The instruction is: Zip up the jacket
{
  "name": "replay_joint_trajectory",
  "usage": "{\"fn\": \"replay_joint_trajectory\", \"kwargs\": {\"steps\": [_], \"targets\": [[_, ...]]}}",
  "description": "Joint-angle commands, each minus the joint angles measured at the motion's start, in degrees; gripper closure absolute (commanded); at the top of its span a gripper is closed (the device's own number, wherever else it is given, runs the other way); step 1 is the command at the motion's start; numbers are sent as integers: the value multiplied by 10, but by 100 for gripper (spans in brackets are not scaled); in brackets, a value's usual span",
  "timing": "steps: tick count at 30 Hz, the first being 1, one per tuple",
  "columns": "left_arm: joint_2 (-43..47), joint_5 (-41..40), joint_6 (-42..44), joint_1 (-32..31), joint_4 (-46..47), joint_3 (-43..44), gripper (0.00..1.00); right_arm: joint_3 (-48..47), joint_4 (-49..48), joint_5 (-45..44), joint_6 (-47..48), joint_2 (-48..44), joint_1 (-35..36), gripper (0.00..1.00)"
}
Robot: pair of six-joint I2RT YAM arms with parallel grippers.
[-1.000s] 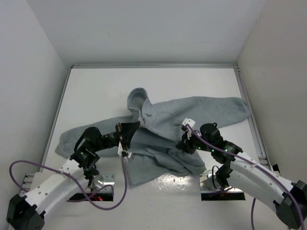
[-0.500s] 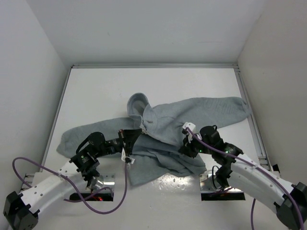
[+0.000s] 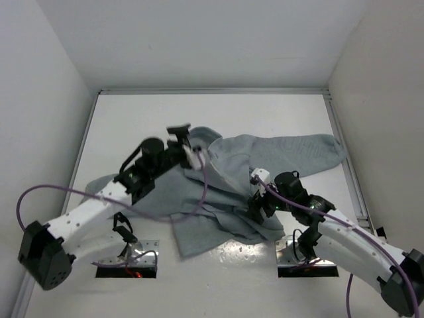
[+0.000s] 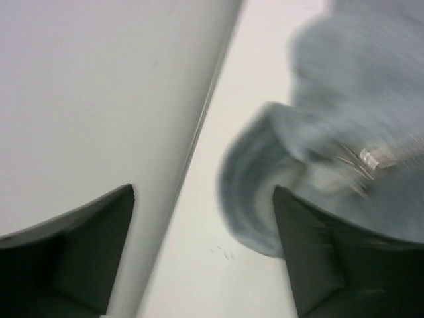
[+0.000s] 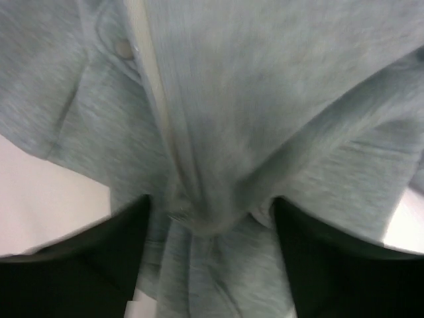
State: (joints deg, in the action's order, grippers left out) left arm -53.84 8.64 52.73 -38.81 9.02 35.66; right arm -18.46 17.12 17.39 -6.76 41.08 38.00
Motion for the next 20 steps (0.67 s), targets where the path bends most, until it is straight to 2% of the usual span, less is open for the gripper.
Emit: {"fn": "replay_joint_trajectory", "kwargs": {"steps": [1, 3, 4, 5, 6, 7, 9, 10, 11, 12, 14, 15, 17, 20], "targets": [[-79, -86, -196, 53, -12, 142, 1, -61, 18, -54, 23, 14, -1, 20], [-143, -80, -255, 85, -76, 254, 1, -104, 8, -81, 51, 21, -5, 9], [-165, -80, -305, 94, -106, 295, 1, -160, 7, -83, 56, 28, -20, 2], [-188, -80, -331, 104, -163, 336, 1, -180, 10, -85, 63, 28, -27, 0], [-211, -90, -354, 122, -196, 414, 1, -197, 13, -85, 62, 33, -35, 0], [-255, -90, -392, 133, -229, 452, 1, -255, 24, -85, 62, 43, -76, 0], [-293, -90, -427, 165, -311, 538, 1, -294, 80, -75, 57, 65, -113, 0], [-324, -90, -445, 174, -357, 575, 1, -357, 118, -31, 63, 89, -189, 0], [-339, -90, -454, 180, -382, 575, 1, -376, 137, -18, 63, 101, -219, 0], [-354, -90, -465, 197, -405, 605, 1, -422, 172, 13, 88, 142, -279, 0], [-369, -63, -515, 222, -440, 612, 1, -447, 226, 69, 93, 172, -406, 0], [-369, -57, -532, 245, -440, 597, 1, -477, 237, 104, 107, 211, -430, 0], [-369, -50, -553, 263, -433, 577, 1, -476, 248, 128, 110, 230, -501, 0], [-340, -56, -553, 283, -398, 514, 1, -460, 231, 126, 137, 257, -537, 0]]}}
